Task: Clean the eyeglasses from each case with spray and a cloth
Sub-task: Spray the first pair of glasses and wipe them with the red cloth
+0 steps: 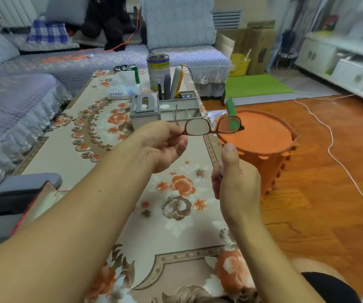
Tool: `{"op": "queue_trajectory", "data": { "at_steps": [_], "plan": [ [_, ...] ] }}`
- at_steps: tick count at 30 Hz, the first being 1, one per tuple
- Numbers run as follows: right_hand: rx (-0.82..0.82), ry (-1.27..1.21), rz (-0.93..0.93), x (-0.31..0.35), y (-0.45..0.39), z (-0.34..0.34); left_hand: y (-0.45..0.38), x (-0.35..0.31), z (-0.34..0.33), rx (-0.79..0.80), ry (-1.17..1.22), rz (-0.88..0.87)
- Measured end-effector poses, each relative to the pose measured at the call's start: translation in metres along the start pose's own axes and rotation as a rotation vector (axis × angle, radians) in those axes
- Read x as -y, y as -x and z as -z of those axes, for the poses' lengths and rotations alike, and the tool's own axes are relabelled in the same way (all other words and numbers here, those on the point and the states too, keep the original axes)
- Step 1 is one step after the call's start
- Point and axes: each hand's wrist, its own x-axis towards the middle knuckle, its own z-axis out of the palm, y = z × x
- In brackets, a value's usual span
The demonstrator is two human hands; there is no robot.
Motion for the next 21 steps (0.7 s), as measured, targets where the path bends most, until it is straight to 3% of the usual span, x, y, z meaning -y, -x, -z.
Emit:
{"op": "queue_trajectory", "data": {
  "at_steps": [7, 13, 18, 21],
  "plan": [
    [-0.054, -0.065, 0.027, -0.007, -0.003, 0.020, 0.001, 0.004, -0.008, 0.007, -0.023, -0.009],
    [-0.212, -0.072, -0.009, -0.012, -0.014, 0.048, 0.001, 0.002, -0.005, -0.022, -0.018, 0.003],
    [-0.174, 0.087, 0.039, -0.014, -0.010, 0.050, 0.002, 0.002, -0.005, -0.033, -0.014, 0.018],
    [-0.183, 0.056, 0.037, -0.015, -0.011, 0.052, 0.003, 0.001, -0.005, -0.035, -0.021, 0.022]
  ]
}}
